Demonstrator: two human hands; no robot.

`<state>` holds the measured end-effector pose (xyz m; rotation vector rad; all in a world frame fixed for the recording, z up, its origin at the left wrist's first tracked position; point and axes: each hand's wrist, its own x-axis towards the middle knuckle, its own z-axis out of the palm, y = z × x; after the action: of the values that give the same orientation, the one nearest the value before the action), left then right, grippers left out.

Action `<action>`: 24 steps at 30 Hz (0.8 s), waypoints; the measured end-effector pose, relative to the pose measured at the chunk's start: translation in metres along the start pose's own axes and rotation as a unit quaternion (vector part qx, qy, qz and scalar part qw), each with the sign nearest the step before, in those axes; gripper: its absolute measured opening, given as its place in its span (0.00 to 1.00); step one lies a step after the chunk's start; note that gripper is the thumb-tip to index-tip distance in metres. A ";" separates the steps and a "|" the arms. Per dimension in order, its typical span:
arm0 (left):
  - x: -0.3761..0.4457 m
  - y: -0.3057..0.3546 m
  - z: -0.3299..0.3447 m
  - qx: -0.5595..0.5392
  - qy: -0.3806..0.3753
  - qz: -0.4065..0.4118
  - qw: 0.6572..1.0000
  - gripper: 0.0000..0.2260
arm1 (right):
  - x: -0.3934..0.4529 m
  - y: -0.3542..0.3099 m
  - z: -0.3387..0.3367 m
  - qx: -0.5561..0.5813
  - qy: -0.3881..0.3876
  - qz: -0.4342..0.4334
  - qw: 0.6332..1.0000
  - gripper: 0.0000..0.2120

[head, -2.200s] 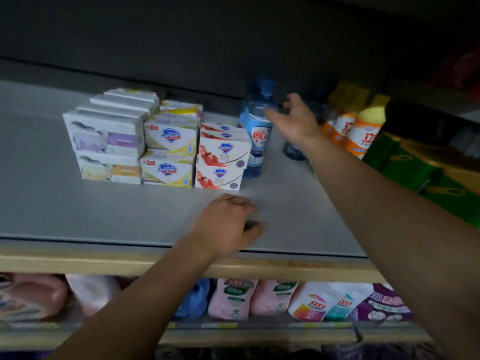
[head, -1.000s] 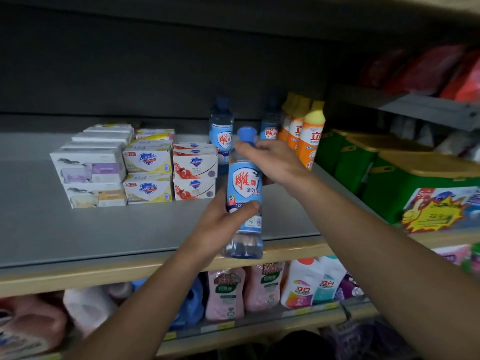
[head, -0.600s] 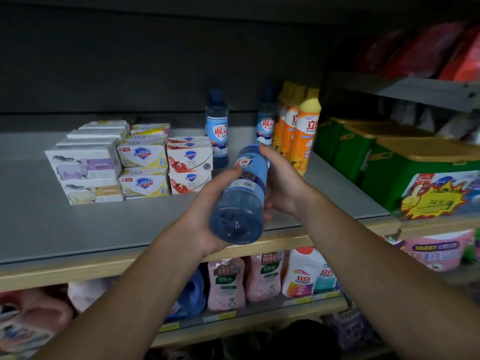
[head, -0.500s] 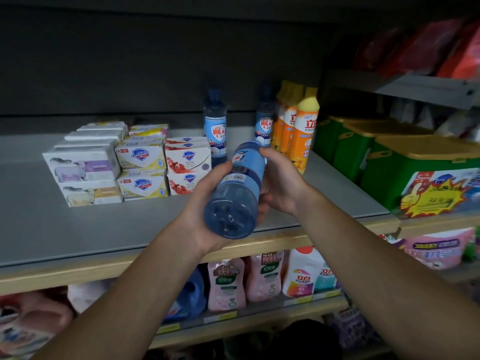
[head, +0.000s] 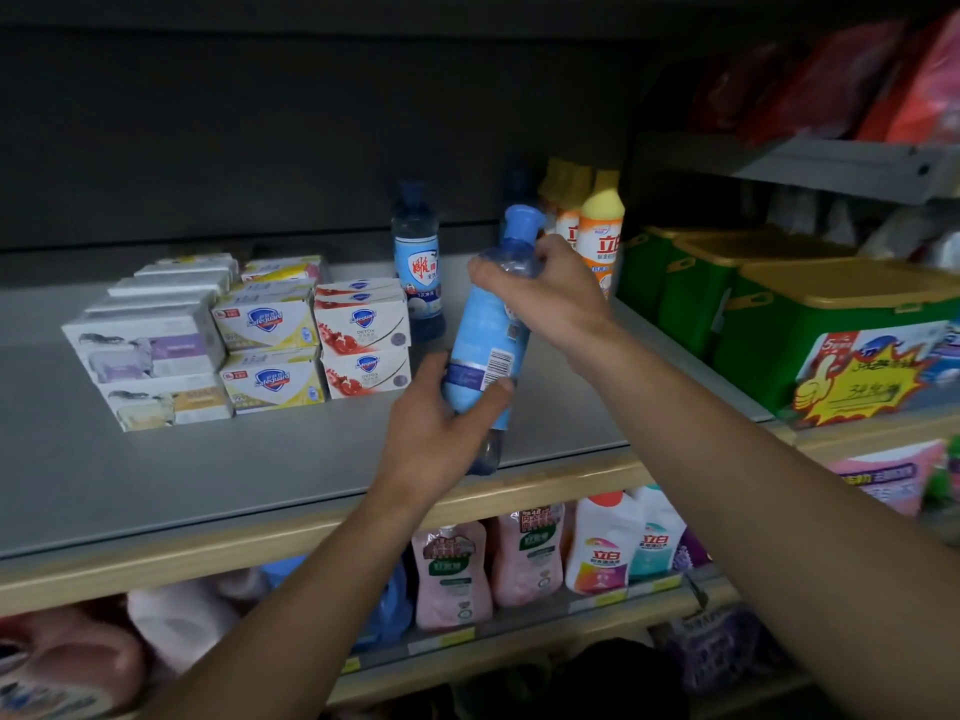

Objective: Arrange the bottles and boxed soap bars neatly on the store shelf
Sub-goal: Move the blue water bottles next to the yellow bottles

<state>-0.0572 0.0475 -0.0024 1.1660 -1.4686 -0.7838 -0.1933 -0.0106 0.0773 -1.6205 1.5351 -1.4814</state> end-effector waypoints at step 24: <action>-0.007 0.003 0.010 -0.335 -0.093 -0.227 0.910 0.24 | 0.003 0.016 -0.011 0.098 -0.127 0.084 0.983 0.18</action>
<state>-0.0675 0.0543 -0.0042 0.9052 -0.9326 -1.6093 -0.2097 -0.0140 0.0682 -1.4637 1.3048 -1.2401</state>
